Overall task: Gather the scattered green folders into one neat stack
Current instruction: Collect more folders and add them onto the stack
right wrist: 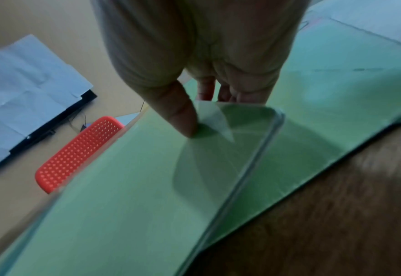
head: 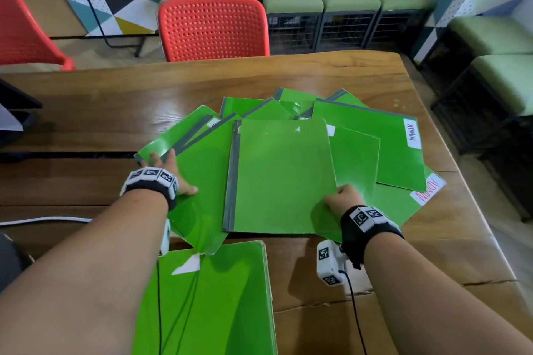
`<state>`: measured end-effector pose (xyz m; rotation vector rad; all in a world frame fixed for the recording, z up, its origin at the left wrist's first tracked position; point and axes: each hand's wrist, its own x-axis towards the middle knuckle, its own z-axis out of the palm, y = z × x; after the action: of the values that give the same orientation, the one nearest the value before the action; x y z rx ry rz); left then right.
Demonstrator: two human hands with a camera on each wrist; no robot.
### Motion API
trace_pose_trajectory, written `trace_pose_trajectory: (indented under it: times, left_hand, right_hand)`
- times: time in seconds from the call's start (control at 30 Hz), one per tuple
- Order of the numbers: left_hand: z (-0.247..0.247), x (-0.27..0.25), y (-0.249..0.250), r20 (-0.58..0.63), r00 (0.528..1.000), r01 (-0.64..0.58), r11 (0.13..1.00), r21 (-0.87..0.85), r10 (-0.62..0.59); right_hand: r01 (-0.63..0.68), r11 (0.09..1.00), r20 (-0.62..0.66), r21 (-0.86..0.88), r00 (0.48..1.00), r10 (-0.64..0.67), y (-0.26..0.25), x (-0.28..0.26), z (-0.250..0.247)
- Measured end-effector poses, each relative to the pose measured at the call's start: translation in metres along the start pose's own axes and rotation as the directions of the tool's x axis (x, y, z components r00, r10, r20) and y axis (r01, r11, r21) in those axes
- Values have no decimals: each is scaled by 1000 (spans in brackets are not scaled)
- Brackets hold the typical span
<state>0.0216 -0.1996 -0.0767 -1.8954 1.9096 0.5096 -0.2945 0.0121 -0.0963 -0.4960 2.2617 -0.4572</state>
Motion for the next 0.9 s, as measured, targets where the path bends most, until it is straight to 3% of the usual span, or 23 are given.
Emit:
trace_pose_trajectory:
  times: [0.13, 0.2, 0.33, 0.5, 0.67, 0.8, 0.9]
  left_hand:
    - [0, 5, -5, 92, 995, -31, 999, 12, 30]
    - [-1, 4, -5, 47, 998, -39, 998, 52, 37]
    - [-1, -2, -8, -14, 997, -80, 996, -38, 79]
    - [0, -24, -8, -104, 995, -16, 994, -107, 5]
    - [-5, -43, -3, 5, 997, -72, 981, -182, 74]
    - [2, -64, -8, 174, 981, -73, 993, -90, 88]
    - [9, -74, -9, 173, 979, -76, 978, -196, 110]
  right_hand:
    - [45, 986, -11, 162, 999, -44, -5, -1, 8]
    - [57, 972, -13, 228, 998, -56, -9, -5, 17]
    - [91, 977, -16, 193, 996, -89, -14, -15, 35]
    - [96, 972, 17, 216, 995, -102, -21, -22, 45]
    - [71, 969, 61, 238, 994, -88, -25, -29, 42]
    - [17, 963, 117, 269, 992, -51, -19, -34, 39]
    - [6, 961, 149, 277, 988, -49, -11, -41, 36]
